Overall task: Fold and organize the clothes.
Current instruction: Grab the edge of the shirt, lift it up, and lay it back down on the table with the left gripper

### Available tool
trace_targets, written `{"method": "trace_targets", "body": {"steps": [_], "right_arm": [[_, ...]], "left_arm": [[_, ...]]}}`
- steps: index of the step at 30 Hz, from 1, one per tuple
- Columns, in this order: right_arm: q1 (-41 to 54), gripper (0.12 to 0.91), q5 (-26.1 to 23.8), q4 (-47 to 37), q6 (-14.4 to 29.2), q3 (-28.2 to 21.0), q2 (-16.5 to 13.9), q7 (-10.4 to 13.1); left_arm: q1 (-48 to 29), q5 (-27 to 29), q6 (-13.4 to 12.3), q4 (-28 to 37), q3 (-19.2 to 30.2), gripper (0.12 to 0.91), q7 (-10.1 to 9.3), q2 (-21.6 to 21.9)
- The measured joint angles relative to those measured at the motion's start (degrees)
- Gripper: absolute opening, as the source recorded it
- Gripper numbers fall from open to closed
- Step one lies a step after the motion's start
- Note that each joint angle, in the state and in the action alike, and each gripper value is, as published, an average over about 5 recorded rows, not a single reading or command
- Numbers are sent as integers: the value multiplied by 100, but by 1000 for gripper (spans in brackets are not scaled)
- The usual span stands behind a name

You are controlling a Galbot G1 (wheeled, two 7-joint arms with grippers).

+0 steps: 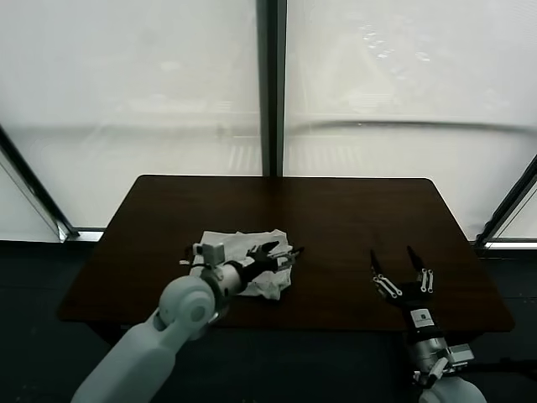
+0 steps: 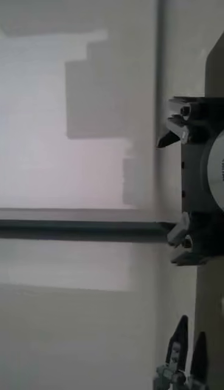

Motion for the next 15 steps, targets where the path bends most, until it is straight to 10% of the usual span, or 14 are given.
{"method": "trace_targets", "body": {"steps": [15], "right_arm": [[-248,907,-152,47,124,170,66,-2]], "left_arm": [[8,389,-67,601,222,907,177,-561]]}}
